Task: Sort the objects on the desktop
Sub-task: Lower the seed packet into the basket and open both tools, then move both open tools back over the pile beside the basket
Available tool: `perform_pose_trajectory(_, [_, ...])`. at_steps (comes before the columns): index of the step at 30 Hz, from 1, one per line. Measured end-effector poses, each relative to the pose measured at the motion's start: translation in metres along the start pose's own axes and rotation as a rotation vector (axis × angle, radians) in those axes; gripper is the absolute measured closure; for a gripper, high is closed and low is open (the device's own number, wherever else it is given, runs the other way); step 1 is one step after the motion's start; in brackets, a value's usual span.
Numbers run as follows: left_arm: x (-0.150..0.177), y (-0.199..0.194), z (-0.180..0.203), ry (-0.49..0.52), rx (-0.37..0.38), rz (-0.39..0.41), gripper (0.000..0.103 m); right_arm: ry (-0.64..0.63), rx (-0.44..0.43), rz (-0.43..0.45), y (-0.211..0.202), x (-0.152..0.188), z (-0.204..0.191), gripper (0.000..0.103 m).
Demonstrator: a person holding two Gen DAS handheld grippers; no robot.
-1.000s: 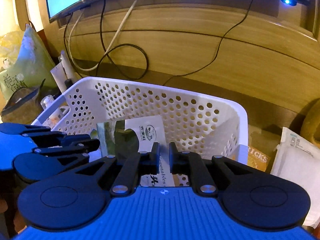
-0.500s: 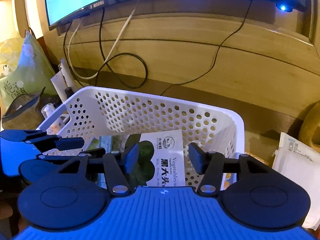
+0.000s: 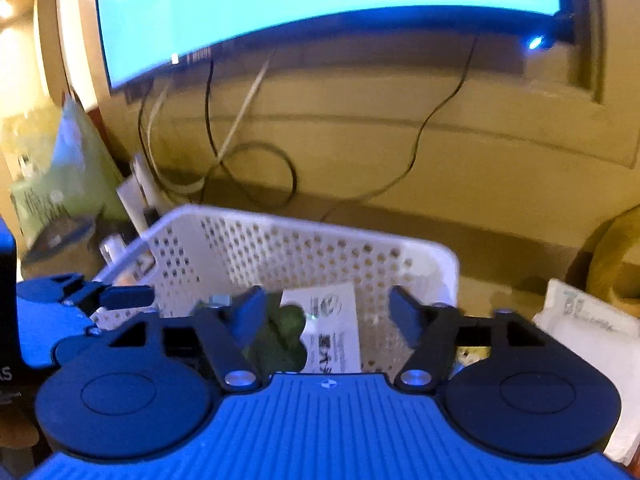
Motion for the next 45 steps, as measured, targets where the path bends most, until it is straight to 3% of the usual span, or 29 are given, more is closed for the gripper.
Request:
perform_pose_trajectory(5, [-0.011, -0.022, 0.021, -0.007, 0.014, 0.049, 0.01, 0.007, 0.008, 0.112, -0.042, -0.005, 0.035, 0.02])
perform_pose_trajectory(10, [-0.015, -0.048, 0.057, -0.032, 0.058, 0.102, 0.009, 0.031, 0.067, 0.149, -0.081, 0.008, 0.091, 0.019])
perform_pose_trajectory(19, [0.003, -0.077, 0.136, -0.044, 0.147, 0.126, 0.008, 0.089, 0.174, 0.039, -0.126, 0.074, 0.182, 0.019])
perform_pose_trajectory(25, [0.028, -0.091, 0.174, -0.043, 0.189, 0.102, 0.006, 0.12, 0.171, -0.049, -0.143, 0.126, 0.206, 0.019])
perform_pose_trajectory(29, [0.044, -0.103, 0.204, 0.045, 0.165, 0.127, 0.001, 0.128, 0.153, -0.116, -0.15, 0.16, 0.212, 0.019])
perform_pose_trajectory(32, [0.051, -0.111, 0.222, 0.08, 0.196, 0.124, 0.001, 0.122, 0.142, -0.152, -0.153, 0.179, 0.216, 0.019])
perform_pose_trajectory(40, [0.083, -0.086, 0.257, 0.115, 0.3, 0.013, 0.004, 0.274, 0.071, -0.169, -0.145, 0.187, 0.245, 0.019])
perform_pose_trajectory(45, [0.102, -0.052, 0.266, 0.174, 0.29, -0.063, 0.009, 0.275, 0.012, -0.161, -0.129, 0.18, 0.247, 0.02])
Point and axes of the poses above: each gripper's, at about its wrist camera, not at the fingertips, and y roughly the way its jaws point, z to its right, x to its underside, the point moved 4 cm from there along y, roughly the way its jaws point, and after that the axes turned 10 degrees about z, right-handed, at the moved point
